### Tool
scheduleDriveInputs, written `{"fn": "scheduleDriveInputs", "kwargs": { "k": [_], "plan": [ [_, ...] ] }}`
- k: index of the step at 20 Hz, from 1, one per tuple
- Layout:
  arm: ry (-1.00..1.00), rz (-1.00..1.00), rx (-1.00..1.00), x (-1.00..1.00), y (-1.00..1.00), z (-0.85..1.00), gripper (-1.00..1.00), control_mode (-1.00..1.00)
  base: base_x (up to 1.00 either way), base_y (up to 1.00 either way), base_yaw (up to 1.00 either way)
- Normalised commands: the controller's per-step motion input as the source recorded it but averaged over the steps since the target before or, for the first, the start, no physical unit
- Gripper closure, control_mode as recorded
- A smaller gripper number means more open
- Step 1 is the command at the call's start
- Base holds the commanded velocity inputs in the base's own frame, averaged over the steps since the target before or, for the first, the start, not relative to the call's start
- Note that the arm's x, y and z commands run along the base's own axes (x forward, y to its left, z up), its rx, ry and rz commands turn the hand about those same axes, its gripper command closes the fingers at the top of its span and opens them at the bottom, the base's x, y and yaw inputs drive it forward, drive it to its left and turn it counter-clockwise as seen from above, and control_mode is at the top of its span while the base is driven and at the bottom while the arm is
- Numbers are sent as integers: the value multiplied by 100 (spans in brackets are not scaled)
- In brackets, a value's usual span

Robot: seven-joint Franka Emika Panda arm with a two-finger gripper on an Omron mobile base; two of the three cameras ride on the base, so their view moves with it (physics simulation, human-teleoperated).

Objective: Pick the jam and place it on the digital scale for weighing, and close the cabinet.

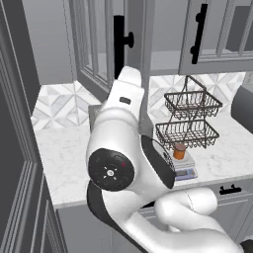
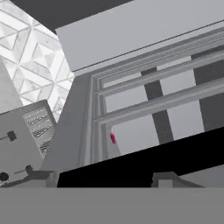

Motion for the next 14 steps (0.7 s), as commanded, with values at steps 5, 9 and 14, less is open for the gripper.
{"fn": "scheduleDriveInputs", "kwargs": {
  "k": [5, 9, 14],
  "plan": [
    [0, 0, 24, 82, -99, -7, -100, -100, 0, 0, 0],
    [0, 0, 22, 92, -85, -12, -100, -100, 0, 0, 0],
    [0, 0, 19, 100, -69, -2, -100, -100, 0, 0, 0]
  ]
}}
